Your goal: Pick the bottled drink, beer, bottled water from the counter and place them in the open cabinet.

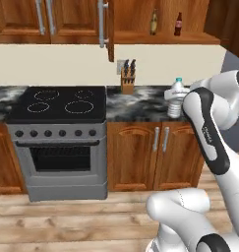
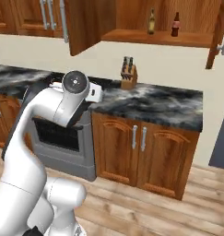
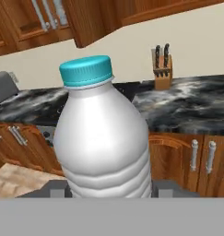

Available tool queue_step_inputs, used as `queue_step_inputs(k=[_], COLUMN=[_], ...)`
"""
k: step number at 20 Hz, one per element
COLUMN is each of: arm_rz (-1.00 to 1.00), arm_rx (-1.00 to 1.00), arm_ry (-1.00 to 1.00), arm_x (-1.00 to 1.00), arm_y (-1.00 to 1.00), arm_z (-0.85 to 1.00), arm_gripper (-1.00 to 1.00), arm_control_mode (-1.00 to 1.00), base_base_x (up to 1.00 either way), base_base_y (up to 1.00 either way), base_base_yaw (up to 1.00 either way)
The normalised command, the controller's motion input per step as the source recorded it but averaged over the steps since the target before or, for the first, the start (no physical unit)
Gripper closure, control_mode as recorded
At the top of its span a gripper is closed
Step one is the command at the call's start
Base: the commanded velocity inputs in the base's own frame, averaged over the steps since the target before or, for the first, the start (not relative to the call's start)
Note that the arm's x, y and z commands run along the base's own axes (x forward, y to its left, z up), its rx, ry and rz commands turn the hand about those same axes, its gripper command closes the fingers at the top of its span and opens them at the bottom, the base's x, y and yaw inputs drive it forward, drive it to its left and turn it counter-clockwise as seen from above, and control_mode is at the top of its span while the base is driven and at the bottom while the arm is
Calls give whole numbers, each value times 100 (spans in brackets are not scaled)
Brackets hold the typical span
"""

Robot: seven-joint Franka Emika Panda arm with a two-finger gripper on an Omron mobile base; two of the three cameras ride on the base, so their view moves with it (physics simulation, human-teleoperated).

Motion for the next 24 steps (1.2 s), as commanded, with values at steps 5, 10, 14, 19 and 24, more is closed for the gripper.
queue_step_inputs(k=[5, 10, 14, 19, 24], arm_rz=[0, 0, 0, 0, 0], arm_rx=[0, 0, 0, 0, 0], arm_ry=[0, 0, 0, 0, 0], arm_x=[0, 0, 0, 0, 0], arm_y=[0, 0, 0, 0, 0], arm_z=[0, 0, 0, 0, 0], arm_gripper=[100, 100, 100, 100, 100], arm_control_mode=[100, 100, 100, 100, 100], base_base_x=[7, 35, 59, 63, 57], base_base_y=[25, 62, 84, 60, 42], base_base_yaw=[-75, -56, -35, 0, 19])
